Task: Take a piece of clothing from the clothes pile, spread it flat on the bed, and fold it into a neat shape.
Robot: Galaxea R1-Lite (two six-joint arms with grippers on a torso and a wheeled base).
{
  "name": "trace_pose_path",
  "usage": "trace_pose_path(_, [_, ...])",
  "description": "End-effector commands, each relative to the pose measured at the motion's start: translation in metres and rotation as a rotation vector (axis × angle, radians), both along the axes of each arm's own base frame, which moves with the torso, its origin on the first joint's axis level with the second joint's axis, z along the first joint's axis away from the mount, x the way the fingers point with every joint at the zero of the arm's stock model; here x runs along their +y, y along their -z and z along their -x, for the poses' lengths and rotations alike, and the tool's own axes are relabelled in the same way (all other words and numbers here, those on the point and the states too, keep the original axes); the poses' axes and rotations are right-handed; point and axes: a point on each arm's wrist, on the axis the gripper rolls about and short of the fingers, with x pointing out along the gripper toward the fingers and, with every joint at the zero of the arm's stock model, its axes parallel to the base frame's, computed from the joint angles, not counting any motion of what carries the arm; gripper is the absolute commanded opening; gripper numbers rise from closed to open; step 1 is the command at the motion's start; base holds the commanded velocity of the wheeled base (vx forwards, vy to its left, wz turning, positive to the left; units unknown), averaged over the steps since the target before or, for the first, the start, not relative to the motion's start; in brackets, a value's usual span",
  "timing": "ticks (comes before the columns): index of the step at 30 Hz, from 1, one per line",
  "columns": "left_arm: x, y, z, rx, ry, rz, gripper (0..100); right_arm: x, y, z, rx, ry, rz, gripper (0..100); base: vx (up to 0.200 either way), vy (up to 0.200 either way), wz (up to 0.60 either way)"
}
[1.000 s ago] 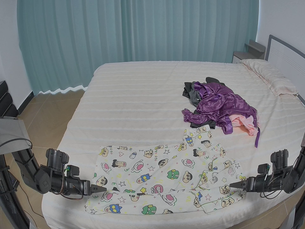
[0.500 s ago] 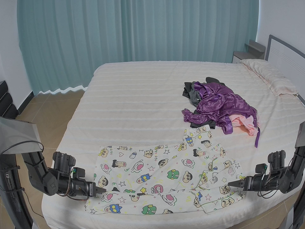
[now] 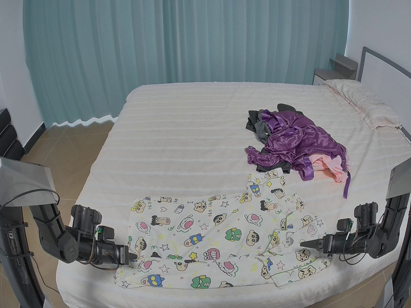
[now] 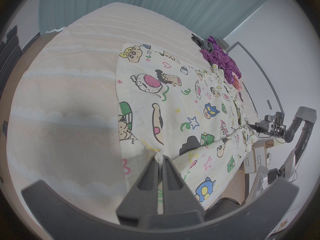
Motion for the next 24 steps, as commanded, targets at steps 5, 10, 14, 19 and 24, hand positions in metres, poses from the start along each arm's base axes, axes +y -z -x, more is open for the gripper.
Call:
trace_pose_path(5, [0.0,0.0,0.0,-0.001,-0.001,-0.001,0,0.0,0.015,-0.003,0.036,-0.013,0.001,100,0.0,0.0,0.0])
trace_pose_path(10, [0.0,0.0,0.0,-0.001,-0.001,-0.001,0,0.001,0.015,-0.003,0.029,-0.036,-0.007,0,0.0,0.0,0.0])
trace_pose_path(14, [0.001,0.0,-0.001,-0.004,-0.025,-0.033,0,-0.002,0.013,-0.002,0.024,-0.047,-0.04,0,0.0,0.0,0.0])
trace_pose_path(19, [0.001,-0.001,-0.003,-0.007,-0.047,-0.047,0,-0.01,0.012,-0.004,0.007,-0.029,-0.057,0,0.0,0.0,0.0])
trace_pose_path(24, [0.001,-0.003,-0.006,-0.009,-0.094,-0.05,0,-0.011,0.007,-0.007,-0.04,-0.025,-0.064,0,0.0,0.0,0.0])
